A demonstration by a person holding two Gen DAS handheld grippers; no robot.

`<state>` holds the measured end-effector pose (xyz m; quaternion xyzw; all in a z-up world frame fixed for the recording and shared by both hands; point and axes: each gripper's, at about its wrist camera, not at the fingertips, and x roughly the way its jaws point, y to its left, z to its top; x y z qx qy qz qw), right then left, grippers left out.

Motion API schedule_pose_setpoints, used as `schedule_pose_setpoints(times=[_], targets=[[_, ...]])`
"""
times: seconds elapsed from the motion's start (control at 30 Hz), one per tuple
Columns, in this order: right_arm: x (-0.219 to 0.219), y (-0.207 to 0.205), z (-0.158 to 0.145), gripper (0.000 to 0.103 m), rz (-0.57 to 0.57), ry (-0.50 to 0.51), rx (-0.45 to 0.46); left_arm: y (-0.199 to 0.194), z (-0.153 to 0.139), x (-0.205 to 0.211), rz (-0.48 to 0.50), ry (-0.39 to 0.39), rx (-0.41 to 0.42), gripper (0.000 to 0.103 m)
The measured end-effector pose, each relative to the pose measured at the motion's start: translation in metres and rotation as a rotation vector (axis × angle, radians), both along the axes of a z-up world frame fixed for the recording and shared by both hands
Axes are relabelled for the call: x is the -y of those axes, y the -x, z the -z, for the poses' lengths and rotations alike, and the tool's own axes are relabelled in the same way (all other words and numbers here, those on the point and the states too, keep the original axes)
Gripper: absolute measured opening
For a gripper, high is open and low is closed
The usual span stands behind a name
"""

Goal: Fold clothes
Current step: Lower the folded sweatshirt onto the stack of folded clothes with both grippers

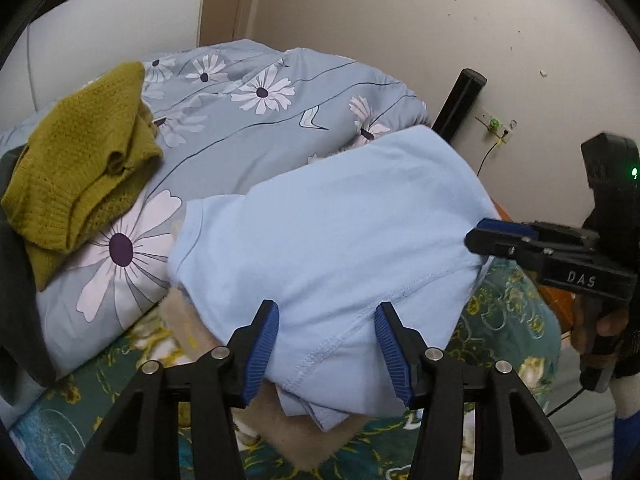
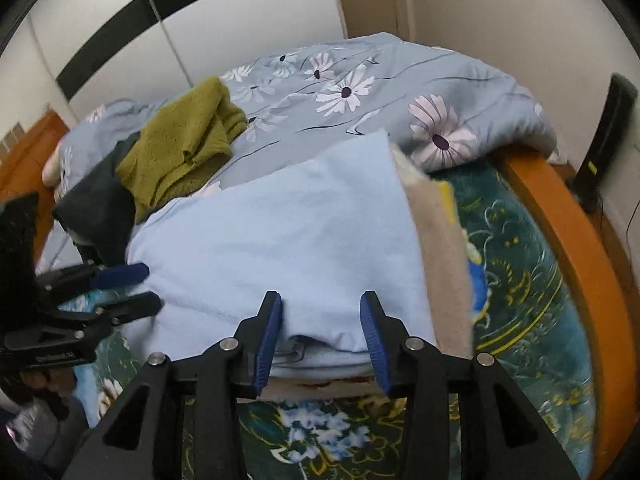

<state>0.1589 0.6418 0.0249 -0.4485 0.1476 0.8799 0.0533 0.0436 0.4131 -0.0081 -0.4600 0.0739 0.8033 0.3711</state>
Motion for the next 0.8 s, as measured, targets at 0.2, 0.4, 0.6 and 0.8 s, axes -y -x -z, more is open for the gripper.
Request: schedule_pose_setpoints(times=[0.2, 0.4, 0.6, 0.8], targets=[[-0.005, -0.004, 0.012, 0.043, 0.022, 0.025, -0.054, 0.0, 0.017, -0.001, 0.014, 0.014, -0.014, 0.066], [-0.014, 0.0, 0.037, 0.043, 0.074, 0.081, -0.042, 0.001, 0.038, -0.003, 0.01, 0.027, 0.029, 0.07], [-0.002, -0.011, 0.023, 0.043, 0.133, 0.075, -0.054, -0.006, 0.027, 0.003, -0.01, 0.03, 0.033, 0.071], [0.027, -0.04, 0.025, 0.058, 0.186, 0.108, -0.108, -0.022, 0.026, 0.015, -0.053, 0.019, 0.008, 0.091]])
